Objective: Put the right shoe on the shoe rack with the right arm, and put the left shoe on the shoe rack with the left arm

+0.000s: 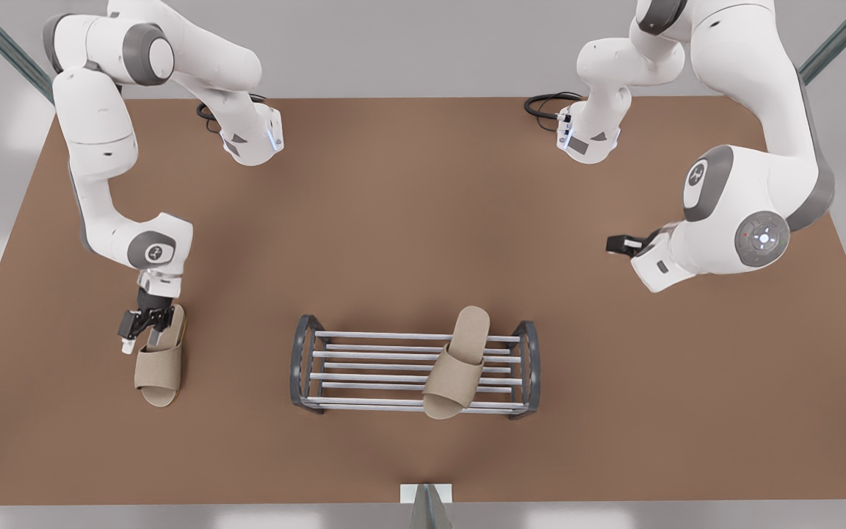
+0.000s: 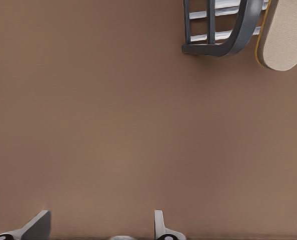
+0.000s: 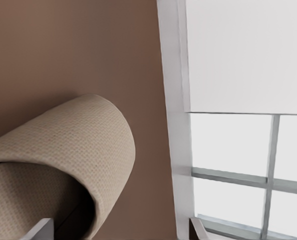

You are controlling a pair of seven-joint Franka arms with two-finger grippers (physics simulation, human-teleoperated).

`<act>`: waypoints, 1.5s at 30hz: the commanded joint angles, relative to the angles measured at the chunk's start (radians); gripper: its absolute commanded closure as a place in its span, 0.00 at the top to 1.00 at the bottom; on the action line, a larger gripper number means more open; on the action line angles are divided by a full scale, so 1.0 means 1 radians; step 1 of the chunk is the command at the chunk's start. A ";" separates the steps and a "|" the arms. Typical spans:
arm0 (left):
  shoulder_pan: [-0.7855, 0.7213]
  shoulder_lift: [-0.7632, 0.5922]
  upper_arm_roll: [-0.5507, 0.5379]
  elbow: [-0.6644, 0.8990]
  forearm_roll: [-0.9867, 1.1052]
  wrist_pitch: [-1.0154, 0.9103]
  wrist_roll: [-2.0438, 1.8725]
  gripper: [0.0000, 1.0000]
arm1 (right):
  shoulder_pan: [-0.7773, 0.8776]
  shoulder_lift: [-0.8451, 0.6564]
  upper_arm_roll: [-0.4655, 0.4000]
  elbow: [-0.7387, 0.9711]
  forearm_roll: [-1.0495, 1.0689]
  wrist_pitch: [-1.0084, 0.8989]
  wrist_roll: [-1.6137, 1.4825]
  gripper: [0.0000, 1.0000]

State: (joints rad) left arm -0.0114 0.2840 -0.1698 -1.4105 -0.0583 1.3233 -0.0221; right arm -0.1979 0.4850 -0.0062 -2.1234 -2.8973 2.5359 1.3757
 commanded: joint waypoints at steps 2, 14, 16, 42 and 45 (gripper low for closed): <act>-0.001 -0.002 0.000 0.001 0.005 -0.050 -0.197 1.00 | 0.000 0.009 0.000 0.017 -1.027 -0.014 -0.371 1.00; -0.001 -0.011 -0.010 -0.001 0.008 -0.021 -0.208 1.00 | 0.015 0.081 0.000 0.108 -1.024 -0.016 -0.359 1.00; -0.001 -0.011 -0.010 0.001 0.008 -0.021 -0.208 1.00 | 0.021 0.096 0.000 0.126 -0.996 -0.029 -0.357 1.00; -0.001 -0.002 -0.010 0.001 0.005 -0.013 -0.208 1.00 | 0.051 -0.029 0.058 0.172 -0.849 0.118 -0.262 0.21; -0.001 -0.008 -0.010 0.004 0.003 -0.015 -0.210 1.00 | 0.083 -0.135 0.124 0.181 -0.642 0.334 -0.260 0.21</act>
State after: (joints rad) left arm -0.0123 0.2783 -0.1790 -1.4075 -0.0547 1.3095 -0.2131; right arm -0.1116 0.3747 0.1021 -1.9389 -2.8973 2.6777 1.0658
